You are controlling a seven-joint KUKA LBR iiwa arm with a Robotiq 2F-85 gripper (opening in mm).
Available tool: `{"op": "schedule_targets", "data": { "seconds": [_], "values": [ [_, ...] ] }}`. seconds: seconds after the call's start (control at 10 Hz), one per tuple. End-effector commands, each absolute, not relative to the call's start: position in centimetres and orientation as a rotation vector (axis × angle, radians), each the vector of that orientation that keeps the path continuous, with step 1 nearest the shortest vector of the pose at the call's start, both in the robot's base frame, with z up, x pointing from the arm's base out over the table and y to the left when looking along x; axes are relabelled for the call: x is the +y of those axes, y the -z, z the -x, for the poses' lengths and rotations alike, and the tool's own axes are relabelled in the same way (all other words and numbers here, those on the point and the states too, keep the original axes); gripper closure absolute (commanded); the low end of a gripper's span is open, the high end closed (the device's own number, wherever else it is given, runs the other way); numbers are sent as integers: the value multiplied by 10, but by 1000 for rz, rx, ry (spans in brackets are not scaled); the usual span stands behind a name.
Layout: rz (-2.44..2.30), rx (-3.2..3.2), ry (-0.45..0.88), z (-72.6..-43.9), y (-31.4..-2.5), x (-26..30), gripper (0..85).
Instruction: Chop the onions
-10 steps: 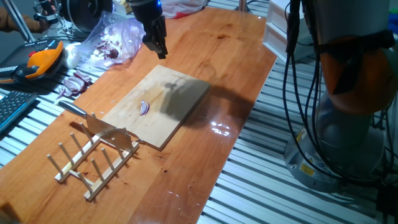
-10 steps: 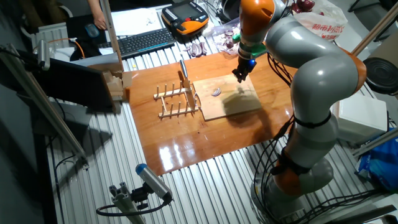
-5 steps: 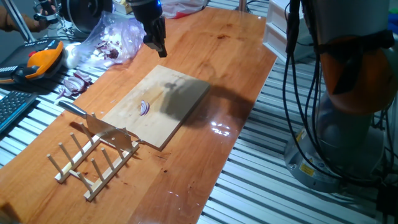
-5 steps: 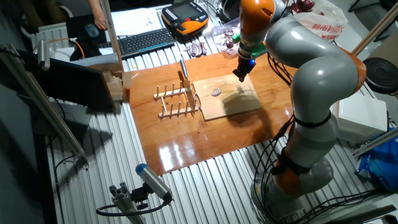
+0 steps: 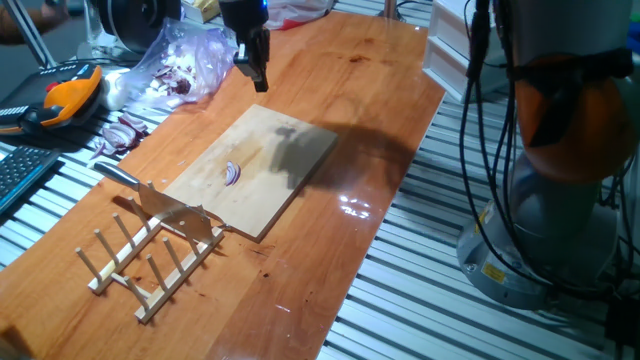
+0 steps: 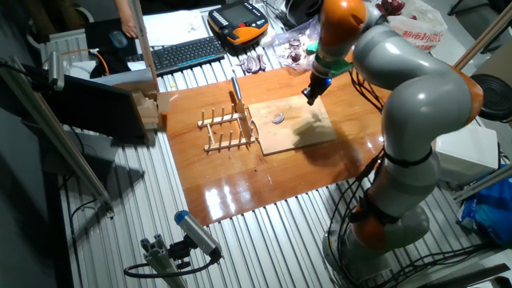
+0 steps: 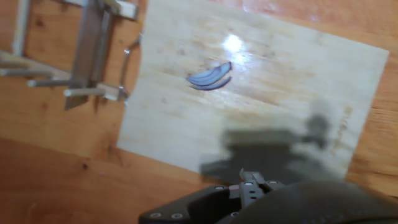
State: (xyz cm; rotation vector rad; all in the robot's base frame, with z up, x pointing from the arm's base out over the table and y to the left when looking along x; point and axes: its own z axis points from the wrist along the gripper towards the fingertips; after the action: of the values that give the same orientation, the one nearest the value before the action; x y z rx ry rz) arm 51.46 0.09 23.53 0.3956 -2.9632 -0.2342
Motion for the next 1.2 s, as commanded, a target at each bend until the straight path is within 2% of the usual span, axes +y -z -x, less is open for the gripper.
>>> {"op": "schedule_targets", "data": {
  "seconds": [0.0,0.2,0.3,0.4,0.5,0.6,0.8,0.9,1.0,1.1],
  "values": [
    [-404,-2918,404,-515,-236,1,850],
    [-380,-2897,400,-515,-236,1,850],
    [-265,-3032,297,-515,-236,1,850],
    [-275,-3027,267,-515,-236,1,850],
    [-214,-2981,314,-515,-236,1,850],
    [-182,-2960,286,-515,-236,1,850],
    [-154,-3013,242,-527,-239,38,850],
    [-98,-3042,172,-537,-235,77,680],
    [-22,-3035,140,-544,-230,104,680],
    [20,-3027,163,-551,-222,124,510]
  ]
}}
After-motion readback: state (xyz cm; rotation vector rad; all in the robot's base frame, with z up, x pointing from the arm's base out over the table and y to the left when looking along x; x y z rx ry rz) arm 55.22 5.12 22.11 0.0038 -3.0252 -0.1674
